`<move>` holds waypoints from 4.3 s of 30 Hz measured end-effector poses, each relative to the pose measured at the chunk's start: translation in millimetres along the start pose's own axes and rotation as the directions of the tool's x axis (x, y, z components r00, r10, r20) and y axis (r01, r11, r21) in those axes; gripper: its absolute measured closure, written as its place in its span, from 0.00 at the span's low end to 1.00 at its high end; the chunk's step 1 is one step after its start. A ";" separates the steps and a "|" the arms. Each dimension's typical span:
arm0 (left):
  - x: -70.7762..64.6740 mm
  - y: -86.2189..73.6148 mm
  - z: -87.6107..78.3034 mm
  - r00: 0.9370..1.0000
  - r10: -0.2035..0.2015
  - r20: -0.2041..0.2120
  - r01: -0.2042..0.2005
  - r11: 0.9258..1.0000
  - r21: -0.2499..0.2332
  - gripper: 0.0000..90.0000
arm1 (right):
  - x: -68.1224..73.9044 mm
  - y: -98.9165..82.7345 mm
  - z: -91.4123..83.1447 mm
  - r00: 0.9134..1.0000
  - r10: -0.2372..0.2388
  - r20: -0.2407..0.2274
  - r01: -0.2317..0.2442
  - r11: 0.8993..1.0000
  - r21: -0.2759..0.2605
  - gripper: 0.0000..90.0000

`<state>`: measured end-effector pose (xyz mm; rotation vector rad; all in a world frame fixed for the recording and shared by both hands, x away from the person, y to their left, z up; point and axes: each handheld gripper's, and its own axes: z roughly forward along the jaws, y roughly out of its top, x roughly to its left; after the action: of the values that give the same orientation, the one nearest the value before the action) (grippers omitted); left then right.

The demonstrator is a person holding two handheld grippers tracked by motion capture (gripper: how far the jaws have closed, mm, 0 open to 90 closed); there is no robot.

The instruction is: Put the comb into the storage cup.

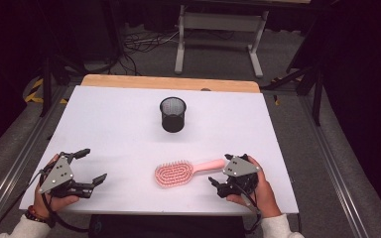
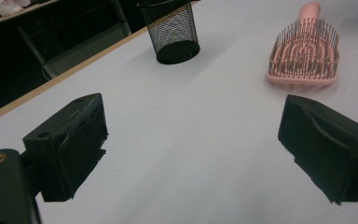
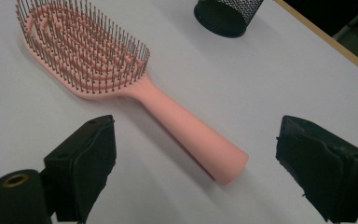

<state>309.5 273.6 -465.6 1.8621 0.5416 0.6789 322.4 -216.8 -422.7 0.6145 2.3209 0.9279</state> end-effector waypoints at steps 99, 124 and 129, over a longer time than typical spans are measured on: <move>-10.2 -4.0 1.2 1.000 0.013 0.019 -0.014 0.999 0.037 0.09 | -19.7 37.4 72.6 0.917 -0.163 -0.364 0.148 0.987 -0.069 0.78; -7.0 -4.1 -2.2 1.000 -0.003 0.016 0.003 1.000 0.019 0.09 | -14.4 56.3 73.9 0.962 -0.037 -0.271 -0.027 0.974 -0.226 0.78; -7.3 -4.2 -3.5 1.000 -0.012 0.017 0.012 1.000 0.013 0.09 | -13.4 62.5 72.2 0.973 -0.012 -0.228 -0.051 0.963 -0.266 0.78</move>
<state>301.5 272.8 -469.9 1.8736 0.5470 0.6527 391.5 -149.7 -416.4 0.4357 2.3276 1.3598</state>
